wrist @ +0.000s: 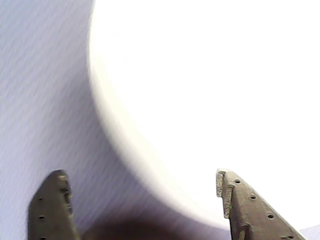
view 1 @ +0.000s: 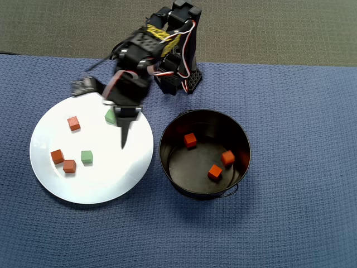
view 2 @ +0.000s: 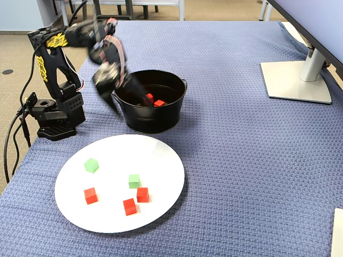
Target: Pick up the red cubes from the white plate and place them in the black recipient
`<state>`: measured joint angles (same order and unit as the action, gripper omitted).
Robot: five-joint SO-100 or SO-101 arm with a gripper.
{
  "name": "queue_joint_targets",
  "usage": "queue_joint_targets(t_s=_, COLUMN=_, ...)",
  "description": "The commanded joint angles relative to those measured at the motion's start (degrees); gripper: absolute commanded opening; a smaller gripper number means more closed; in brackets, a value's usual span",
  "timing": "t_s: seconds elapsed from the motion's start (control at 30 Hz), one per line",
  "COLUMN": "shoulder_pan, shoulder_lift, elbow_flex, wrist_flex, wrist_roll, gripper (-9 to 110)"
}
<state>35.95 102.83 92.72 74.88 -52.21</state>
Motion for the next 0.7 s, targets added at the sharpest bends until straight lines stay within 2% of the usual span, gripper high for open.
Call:
queue_joint_targets(t_s=0.0, shoulder_pan=9.1, shoulder_lift=-1.0, elbow_flex=1.9, wrist_flex=-3.4, wrist_roll=-13.0, gripper=29)
queue_joint_targets(t_s=0.23, shoulder_pan=19.7, shoulder_lift=-2.2, elbow_flex=11.0, wrist_flex=-14.2, wrist_roll=-33.8, gripper=27)
queue_joint_targets(t_s=0.57, shoulder_pan=25.7, shoulder_lift=-12.8, elbow_flex=11.4, wrist_flex=-23.3, wrist_roll=-27.7, gripper=23)
queue_joint_targets(t_s=0.67, shoulder_pan=27.0, shoulder_lift=-15.6, elbow_flex=11.5, wrist_flex=-24.4, wrist_roll=-28.7, gripper=22)
